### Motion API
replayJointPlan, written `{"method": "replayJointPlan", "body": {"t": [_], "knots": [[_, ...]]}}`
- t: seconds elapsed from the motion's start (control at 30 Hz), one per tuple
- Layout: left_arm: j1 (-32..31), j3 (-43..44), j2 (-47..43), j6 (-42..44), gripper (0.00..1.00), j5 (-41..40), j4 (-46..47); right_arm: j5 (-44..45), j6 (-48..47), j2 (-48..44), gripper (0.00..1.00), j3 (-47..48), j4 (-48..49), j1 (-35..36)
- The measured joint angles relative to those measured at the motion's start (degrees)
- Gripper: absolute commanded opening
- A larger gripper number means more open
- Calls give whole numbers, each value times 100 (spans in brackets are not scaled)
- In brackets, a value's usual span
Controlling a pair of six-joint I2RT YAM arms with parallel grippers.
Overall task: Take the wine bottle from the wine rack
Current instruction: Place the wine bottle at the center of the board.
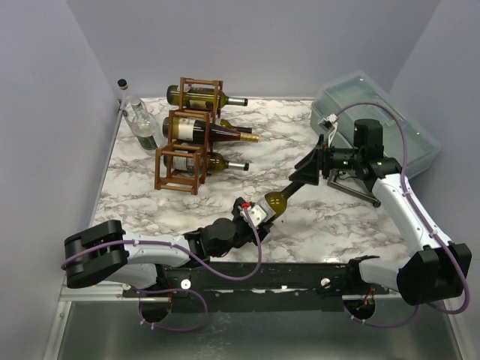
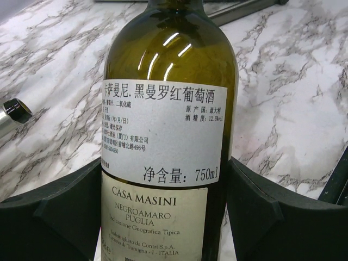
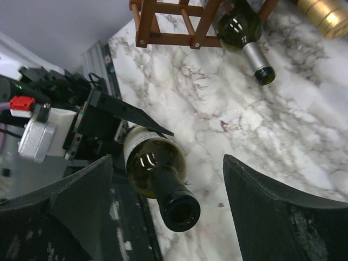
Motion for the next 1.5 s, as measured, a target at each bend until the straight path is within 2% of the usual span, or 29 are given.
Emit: {"method": "replayJointPlan", "body": {"t": [0.23,0.57,0.9,1.1,1.33,1.5], "knots": [[0,-9,2,-133,0,-59,225,118,1794,-31,82,-627,1029,0],[0,-9,52,-363,0,-205,367,-31,2931,-125,75,-988,1829,0],[0,2,146,-597,0,-264,481,-116,3324,-125,67,-1150,2192,0],[0,26,247,-662,0,-262,531,-114,3344,-125,58,-1154,2275,0],[0,52,304,-721,0,-264,577,-107,3276,-125,56,-1154,2288,0],[0,59,345,-743,0,-267,610,-96,3143,-125,49,-1154,2282,0]]}}
